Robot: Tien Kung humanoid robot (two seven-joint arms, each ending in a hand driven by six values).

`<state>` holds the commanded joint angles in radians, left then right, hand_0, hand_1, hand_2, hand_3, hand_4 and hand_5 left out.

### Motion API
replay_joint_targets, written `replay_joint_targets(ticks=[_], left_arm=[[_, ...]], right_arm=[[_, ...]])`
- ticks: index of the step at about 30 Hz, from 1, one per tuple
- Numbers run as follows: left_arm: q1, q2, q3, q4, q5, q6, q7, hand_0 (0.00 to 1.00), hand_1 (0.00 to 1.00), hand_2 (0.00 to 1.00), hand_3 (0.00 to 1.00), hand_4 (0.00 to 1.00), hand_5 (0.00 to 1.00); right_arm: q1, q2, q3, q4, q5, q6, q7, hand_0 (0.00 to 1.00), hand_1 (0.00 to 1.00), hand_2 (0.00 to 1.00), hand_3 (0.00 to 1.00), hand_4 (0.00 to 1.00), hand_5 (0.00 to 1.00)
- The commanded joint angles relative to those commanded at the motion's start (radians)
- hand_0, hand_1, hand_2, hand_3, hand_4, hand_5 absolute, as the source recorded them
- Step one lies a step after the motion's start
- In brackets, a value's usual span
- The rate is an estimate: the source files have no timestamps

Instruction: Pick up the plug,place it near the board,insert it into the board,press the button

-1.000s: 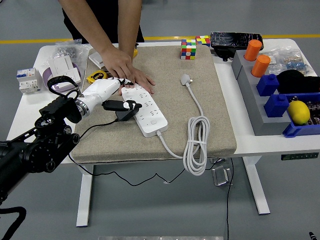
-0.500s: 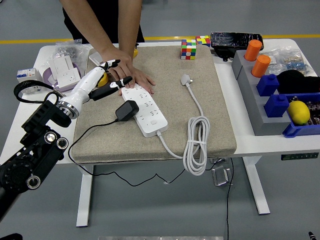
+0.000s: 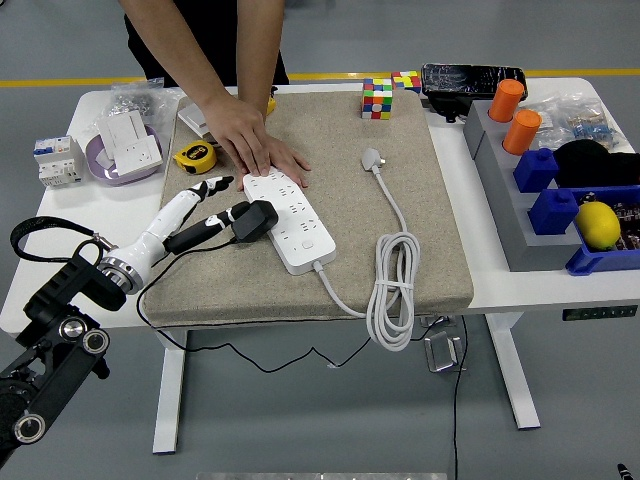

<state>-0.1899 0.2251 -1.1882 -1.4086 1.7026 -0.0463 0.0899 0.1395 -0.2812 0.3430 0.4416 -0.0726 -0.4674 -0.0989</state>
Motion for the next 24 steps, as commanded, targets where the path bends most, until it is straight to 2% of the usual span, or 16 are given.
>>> replay_joint_targets(ticks=[9, 17, 24], left_arm=[[0.016, 0.002, 0.039, 0.032, 0.039, -0.002, -0.001, 0.969, 0.974, 0.930, 0.912, 0.998, 0.998], [-0.009, 0.000, 0.078, 0.073, 0.127, 0.004, -0.006, 0.996, 0.988, 0.945, 0.920, 0.998, 0.998], [-0.028, -0.003, 0.087, 0.114, 0.137, 0.016, -0.017, 0.998, 0.996, 0.952, 0.920, 0.998, 0.998]], right_arm=[[-0.002, -0.001, -0.003, -0.001, 0.001, 0.000, 0.000, 0.954, 0.846, 0.783, 0.796, 0.998, 0.998], [-0.005, -0.002, -0.007, -0.001, 0.001, 0.000, 0.000, 0.952, 0.847, 0.782, 0.796, 0.998, 0.998], [-0.008, -0.003, -0.010, -0.001, 0.001, 0.001, -0.001, 0.950, 0.846, 0.782, 0.795, 0.998, 0.998]])
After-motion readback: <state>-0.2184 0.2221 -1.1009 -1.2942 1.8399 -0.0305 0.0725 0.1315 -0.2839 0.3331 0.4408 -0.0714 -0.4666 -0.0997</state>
